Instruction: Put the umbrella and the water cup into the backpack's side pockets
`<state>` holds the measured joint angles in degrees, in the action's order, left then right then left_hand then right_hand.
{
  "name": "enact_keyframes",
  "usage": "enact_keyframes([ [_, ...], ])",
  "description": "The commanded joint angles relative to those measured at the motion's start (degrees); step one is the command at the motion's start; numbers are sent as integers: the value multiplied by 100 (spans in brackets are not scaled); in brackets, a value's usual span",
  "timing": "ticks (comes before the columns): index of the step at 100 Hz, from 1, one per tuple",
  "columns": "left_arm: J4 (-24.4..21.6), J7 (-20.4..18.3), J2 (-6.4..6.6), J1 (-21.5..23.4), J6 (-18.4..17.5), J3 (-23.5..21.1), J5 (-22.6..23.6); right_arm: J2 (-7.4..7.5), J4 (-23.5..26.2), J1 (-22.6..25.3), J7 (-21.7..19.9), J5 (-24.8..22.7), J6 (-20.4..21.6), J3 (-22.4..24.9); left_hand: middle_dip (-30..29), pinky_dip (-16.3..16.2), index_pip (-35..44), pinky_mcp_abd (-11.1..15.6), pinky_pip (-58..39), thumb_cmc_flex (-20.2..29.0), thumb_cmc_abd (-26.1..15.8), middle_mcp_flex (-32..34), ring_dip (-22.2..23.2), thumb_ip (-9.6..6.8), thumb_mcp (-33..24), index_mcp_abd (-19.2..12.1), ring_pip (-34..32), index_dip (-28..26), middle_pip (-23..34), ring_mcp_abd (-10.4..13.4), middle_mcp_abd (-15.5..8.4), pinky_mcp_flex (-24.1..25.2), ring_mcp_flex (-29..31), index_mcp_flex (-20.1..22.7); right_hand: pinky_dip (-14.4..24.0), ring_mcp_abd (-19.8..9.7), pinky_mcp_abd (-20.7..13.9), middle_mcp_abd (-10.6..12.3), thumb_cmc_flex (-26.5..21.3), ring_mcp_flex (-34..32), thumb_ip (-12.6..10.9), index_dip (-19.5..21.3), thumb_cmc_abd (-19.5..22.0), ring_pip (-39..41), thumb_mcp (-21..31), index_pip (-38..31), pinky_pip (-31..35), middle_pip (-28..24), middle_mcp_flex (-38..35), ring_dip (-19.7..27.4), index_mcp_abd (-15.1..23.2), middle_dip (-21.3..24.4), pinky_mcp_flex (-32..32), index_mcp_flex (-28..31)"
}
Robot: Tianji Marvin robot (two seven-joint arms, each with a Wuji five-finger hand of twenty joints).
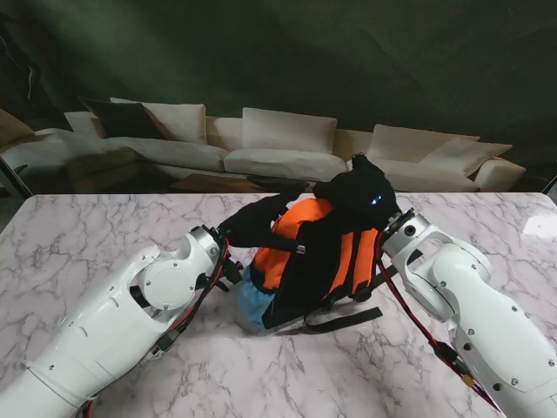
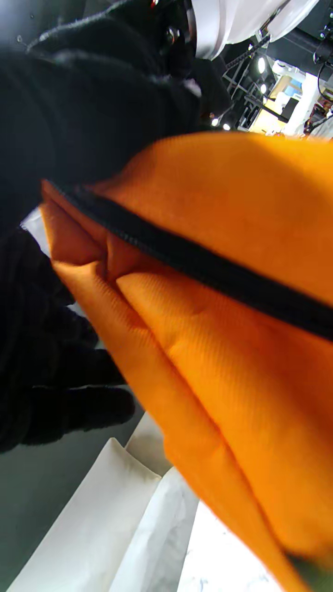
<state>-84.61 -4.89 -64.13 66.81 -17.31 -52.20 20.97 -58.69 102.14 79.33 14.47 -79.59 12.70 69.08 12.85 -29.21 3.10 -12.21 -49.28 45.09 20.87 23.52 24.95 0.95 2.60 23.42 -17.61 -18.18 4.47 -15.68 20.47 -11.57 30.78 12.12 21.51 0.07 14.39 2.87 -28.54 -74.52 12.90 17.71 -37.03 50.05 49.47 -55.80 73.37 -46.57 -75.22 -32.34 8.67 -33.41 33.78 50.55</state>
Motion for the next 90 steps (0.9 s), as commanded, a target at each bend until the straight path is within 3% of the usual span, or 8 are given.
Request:
enact_keyframes([
  [1,-54,-104,-79,0,245,33,-23,-36,-75,42,89,-53,41,-121,413,-161,249,243,-417,868,-222,422,164,-100,-488,-141,-246,-337,342,212,-252,-258,324,294,-85,-155,171,355,-437,9,-173,-59,601,-715,116,-20,-91,-817,-459,269,511,-191,-147,-36],
  [16,-59,37,-156,30,515,64,-213,-40,-94,46,120,43,183,-245,890,-167,1238,399,-1205,2153,-845,1712,337,-249,-767,-751,-680,-1202,1431,501,-746,-1150,1446,1756,-140,-143,138,355,-221,479,-225,-122,1006,-1540,-215,175,-310,105,62,359,703,168,-344,-414],
  [19,-75,30,-164,50,571,52,-272,-51,-77,69,89,127,225,-245,949,-156,1647,412,-1377,2438,-752,2009,377,-223,-825,-940,-795,-1769,1593,542,-839,-1331,1690,1910,-150,-94,121,303,-121,640,-245,-129,1046,-1727,-335,235,-356,319,284,389,689,232,-408,-556],
  [28,-72,48,-171,79,665,22,-295,-85,50,207,-44,357,301,-182,1656,-119,2522,370,-1759,2881,-695,2909,477,-178,-1020,-1393,-1072,-2175,1413,649,-1092,-1724,2240,2315,-147,66,104,110,298,1214,-449,199,1299,-2396,-752,1044,-505,1060,1151,529,477,433,-637,-936],
  [39,-19,107,-180,107,720,-14,-249,-108,407,498,-350,499,330,30,1752,-121,3558,300,-2018,2887,-731,3242,588,-96,-1273,-1661,-1297,-2185,1577,649,-1165,-1945,2531,2350,-239,211,331,-145,378,1945,-585,459,1426,-2893,-972,1590,-906,1686,2194,754,504,747,-1198,-1236],
  [45,17,131,-183,107,720,-29,-239,-118,559,631,-430,566,362,152,1804,-113,3829,295,-2062,2886,-709,3309,619,-100,-1300,-1757,-1348,-2193,1628,674,-1225,-1968,2583,2325,-221,334,407,-315,614,2398,-929,927,1628,-3134,-982,2267,-1063,1866,2823,913,282,925,-1414,-1475],
  [72,65,-153,-96,75,527,-92,-239,-232,1024,1091,-262,1089,442,689,2035,-93,4222,395,-2004,2887,-760,3293,674,-99,-1286,-2192,-1327,-2267,1578,746,-1589,-1820,2446,2241,-262,793,373,-1014,1036,3822,-959,1002,1614,-3684,-1611,3143,-1378,1969,4983,1613,-596,1618,-1915,-2632],
  [90,49,-263,-61,80,430,-141,-260,-273,1072,1260,-349,1531,840,1277,2139,-122,4271,414,-2005,2887,-789,3252,714,-104,-1296,-2251,-1336,-2303,1568,756,-1617,-1743,2389,2200,-424,973,453,-1102,1347,4191,-919,862,1310,-3942,-1625,3562,-1711,2157,5508,1911,-991,1855,-2168,-3066],
])
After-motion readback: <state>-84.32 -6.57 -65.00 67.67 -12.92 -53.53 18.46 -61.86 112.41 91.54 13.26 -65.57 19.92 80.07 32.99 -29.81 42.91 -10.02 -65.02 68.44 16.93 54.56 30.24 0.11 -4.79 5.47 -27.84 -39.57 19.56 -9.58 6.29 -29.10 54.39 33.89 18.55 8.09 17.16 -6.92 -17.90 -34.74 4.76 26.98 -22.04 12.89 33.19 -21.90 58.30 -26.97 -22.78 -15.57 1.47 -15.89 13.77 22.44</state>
